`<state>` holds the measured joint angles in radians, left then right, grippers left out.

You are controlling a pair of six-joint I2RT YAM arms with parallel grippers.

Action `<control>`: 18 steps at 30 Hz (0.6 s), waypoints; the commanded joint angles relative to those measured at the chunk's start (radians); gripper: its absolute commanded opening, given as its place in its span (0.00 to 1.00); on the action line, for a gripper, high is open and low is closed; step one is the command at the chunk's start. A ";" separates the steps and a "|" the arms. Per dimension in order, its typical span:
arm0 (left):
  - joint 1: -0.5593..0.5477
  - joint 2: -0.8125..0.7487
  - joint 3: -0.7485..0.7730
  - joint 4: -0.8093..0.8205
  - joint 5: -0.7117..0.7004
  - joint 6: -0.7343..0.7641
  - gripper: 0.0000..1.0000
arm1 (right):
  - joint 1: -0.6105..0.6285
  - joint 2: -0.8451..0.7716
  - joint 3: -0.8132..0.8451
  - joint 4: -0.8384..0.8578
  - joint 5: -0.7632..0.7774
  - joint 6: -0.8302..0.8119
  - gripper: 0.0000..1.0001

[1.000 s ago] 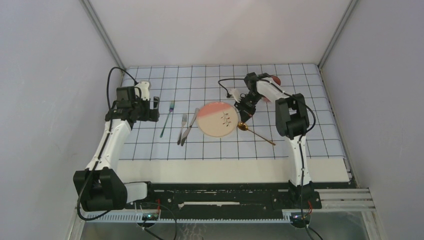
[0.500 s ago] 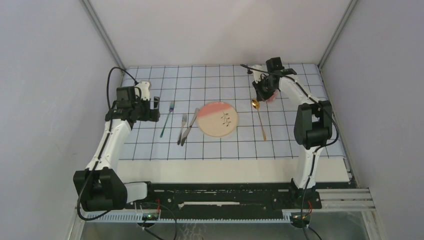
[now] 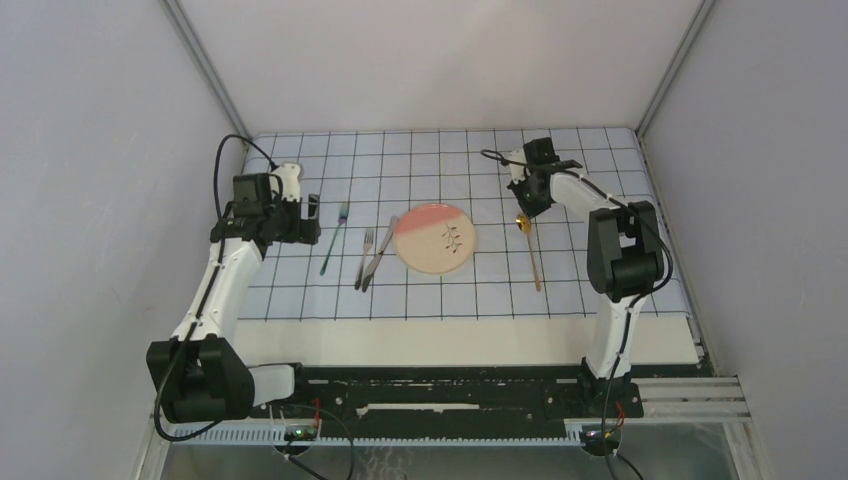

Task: Set the dinner table for one person
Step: Place the spoon on the napkin.

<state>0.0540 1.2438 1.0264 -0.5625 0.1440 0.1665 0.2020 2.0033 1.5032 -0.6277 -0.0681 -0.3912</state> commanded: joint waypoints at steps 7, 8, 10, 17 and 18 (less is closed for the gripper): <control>0.006 -0.016 -0.051 0.013 0.031 0.028 0.90 | 0.019 -0.098 -0.005 0.162 0.191 0.086 0.00; 0.006 -0.016 -0.052 0.013 0.032 0.030 0.90 | 0.021 -0.096 -0.005 0.162 0.192 0.082 0.00; 0.007 -0.017 -0.052 0.011 0.031 0.031 0.90 | 0.023 -0.087 -0.004 0.158 0.194 0.072 0.00; 0.007 -0.019 -0.052 0.006 0.035 0.031 0.90 | 0.034 -0.077 -0.011 0.162 0.179 0.080 0.00; 0.006 -0.021 -0.052 0.006 0.034 0.032 0.90 | 0.037 -0.077 -0.010 0.160 0.174 0.082 0.00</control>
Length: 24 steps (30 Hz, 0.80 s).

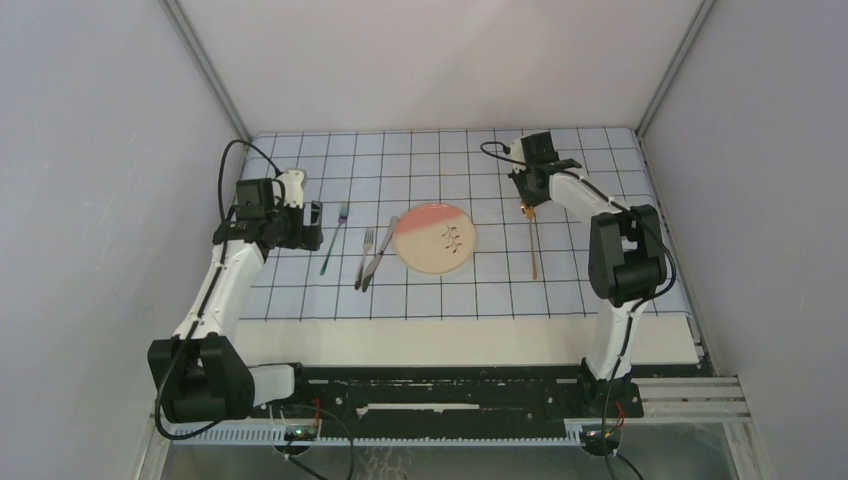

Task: Set the dinner table for one person
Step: Place the spoon on the napkin.

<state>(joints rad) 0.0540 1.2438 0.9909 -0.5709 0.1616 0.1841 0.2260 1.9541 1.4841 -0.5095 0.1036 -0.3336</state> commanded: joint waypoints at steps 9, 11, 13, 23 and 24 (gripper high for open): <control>0.006 -0.013 -0.011 0.006 0.028 0.015 0.90 | 0.069 0.005 0.006 0.016 -0.013 0.043 0.00; 0.007 -0.009 -0.011 0.005 0.030 0.018 0.90 | 0.078 0.007 -0.003 0.027 -0.007 0.040 0.00; 0.006 -0.009 -0.011 0.004 0.031 0.020 0.90 | 0.082 0.020 0.010 0.010 -0.008 0.044 0.00; 0.007 -0.016 -0.009 -0.008 0.036 0.027 0.89 | 0.090 0.048 0.023 -0.022 0.017 0.053 0.00; 0.007 -0.019 -0.010 -0.008 0.037 0.028 0.89 | 0.089 0.049 0.022 -0.024 0.018 0.054 0.00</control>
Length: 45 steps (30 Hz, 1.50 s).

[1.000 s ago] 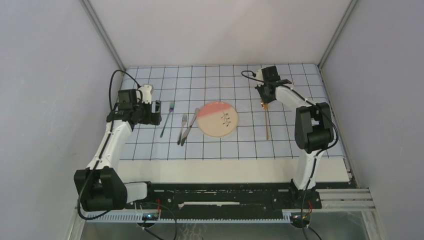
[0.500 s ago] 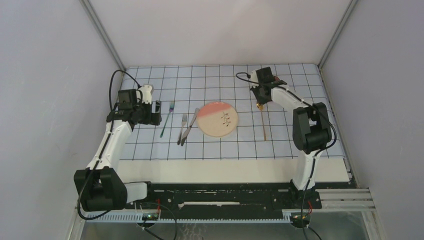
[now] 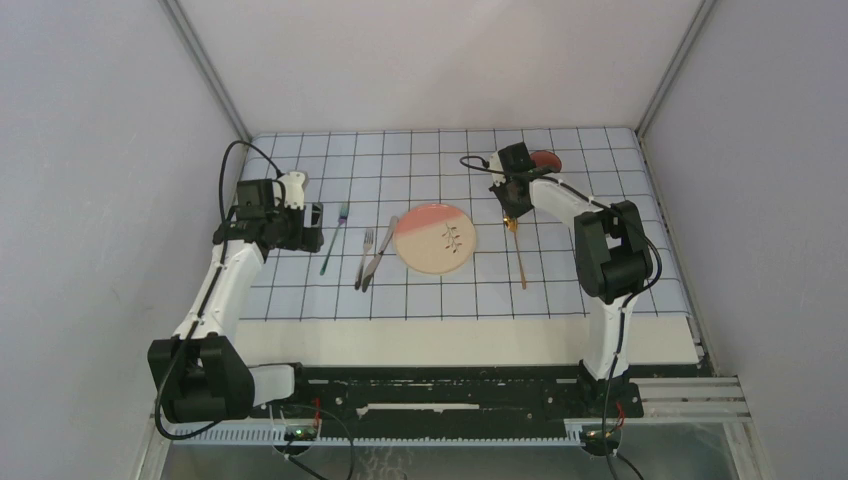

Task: Set the dinner table for one person
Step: Place the spoon on the napkin.

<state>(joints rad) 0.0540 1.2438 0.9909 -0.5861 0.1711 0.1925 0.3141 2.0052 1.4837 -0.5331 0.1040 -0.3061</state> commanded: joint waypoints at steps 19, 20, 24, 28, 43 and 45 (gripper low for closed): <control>0.006 -0.015 -0.020 0.012 0.041 0.016 0.89 | 0.029 -0.004 0.037 0.021 0.012 0.029 0.00; 0.007 -0.014 -0.020 0.012 0.042 0.017 0.89 | 0.030 -0.003 0.037 0.021 0.012 0.031 0.00; 0.007 -0.011 -0.021 0.013 0.045 0.015 0.89 | 0.032 0.008 0.038 0.019 0.012 0.030 0.00; 0.006 -0.004 -0.023 0.013 0.050 0.012 0.90 | 0.030 0.046 0.067 -0.023 0.021 0.032 0.04; 0.007 -0.008 -0.118 0.183 -0.109 -0.019 0.91 | -0.007 -0.035 0.052 -0.015 -0.054 0.057 0.44; 0.007 -0.054 -0.166 0.268 -0.186 -0.033 0.92 | -0.005 -0.084 0.055 -0.014 -0.061 0.068 0.45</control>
<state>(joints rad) 0.0540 1.2743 0.8993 -0.4931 0.1307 0.1864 0.3088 2.0495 1.5177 -0.5671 0.0734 -0.2768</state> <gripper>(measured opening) 0.912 0.443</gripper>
